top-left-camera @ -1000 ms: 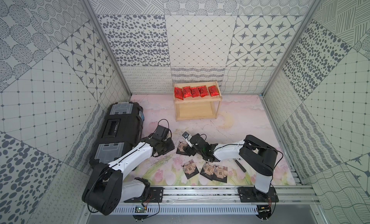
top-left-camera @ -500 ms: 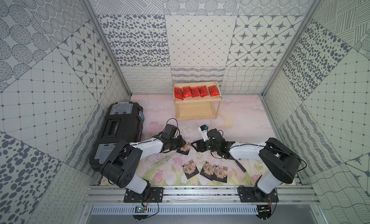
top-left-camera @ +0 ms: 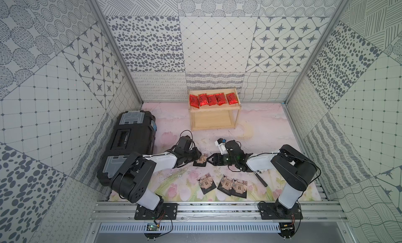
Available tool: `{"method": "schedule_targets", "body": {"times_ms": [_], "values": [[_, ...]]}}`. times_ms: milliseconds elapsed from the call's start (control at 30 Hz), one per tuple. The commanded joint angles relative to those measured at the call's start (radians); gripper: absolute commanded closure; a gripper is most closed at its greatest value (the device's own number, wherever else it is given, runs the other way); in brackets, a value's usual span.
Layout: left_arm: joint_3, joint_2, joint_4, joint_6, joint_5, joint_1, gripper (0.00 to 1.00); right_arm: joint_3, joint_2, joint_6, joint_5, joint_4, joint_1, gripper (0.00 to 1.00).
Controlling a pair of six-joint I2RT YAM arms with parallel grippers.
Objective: Place the tea bags on the shelf by color
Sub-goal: Pick up the tea bag from the center of the board.
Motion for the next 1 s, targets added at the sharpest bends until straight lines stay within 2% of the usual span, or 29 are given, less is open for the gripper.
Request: {"method": "schedule_targets", "body": {"times_ms": [0,333,400,567,633,700,800,867,967], "values": [[-0.049,-0.022,-0.01,-0.003,-0.039,-0.003,0.7,0.03,0.033,0.031,-0.042,0.044,-0.005,0.45],[-0.095,-0.067,-0.015,-0.031,-0.049,-0.001,0.7,0.136,0.163,0.098,-0.167,0.087,-0.019,0.55],[-0.097,-0.065,-0.01,-0.034,-0.046,-0.001,0.7,0.152,0.187,0.117,-0.185,0.103,-0.026,0.6],[-0.091,-0.064,-0.009,-0.033,-0.043,-0.001,0.69,0.151,0.215,0.177,-0.208,0.175,-0.053,0.8],[-0.083,-0.074,-0.009,-0.065,0.001,0.024,0.69,0.158,0.222,0.18,-0.211,0.184,-0.058,0.9],[-0.082,-0.105,0.042,-0.123,0.125,0.098,0.65,0.16,0.222,0.165,-0.236,0.199,-0.08,1.0],[-0.053,-0.195,-0.002,-0.133,0.197,0.157,0.49,0.105,0.191,0.163,-0.276,0.288,-0.128,1.0],[-0.054,-0.233,-0.012,-0.121,0.207,0.161,0.43,0.084,0.158,0.129,-0.321,0.303,-0.155,1.0],[-0.089,-0.226,0.088,-0.16,0.295,0.175,0.37,0.068,0.119,0.095,-0.382,0.321,-0.182,1.0]]}}
